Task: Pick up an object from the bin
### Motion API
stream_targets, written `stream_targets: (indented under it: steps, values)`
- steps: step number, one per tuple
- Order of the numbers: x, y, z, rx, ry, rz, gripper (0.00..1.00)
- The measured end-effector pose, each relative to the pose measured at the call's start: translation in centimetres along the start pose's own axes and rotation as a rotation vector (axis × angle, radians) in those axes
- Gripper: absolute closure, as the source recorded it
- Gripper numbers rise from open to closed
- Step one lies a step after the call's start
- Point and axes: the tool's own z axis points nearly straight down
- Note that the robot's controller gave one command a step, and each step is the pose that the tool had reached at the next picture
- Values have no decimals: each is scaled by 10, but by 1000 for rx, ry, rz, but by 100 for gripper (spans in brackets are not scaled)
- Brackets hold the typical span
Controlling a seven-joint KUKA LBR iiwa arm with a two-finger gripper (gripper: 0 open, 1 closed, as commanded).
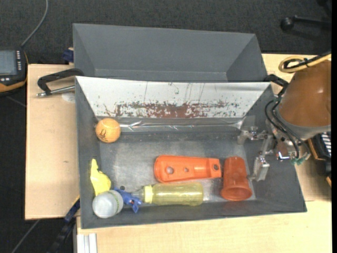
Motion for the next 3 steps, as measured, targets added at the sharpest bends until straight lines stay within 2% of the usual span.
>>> stream_targets:
  steps: [1, 2, 3]
  values:
    - [-12, 40, 26, 0, -2, 25, 0]
    - [-15, 39, 68, -1, -4, -80, 0]
    - [-26, 82, 80, 0, -3, -67, 0]
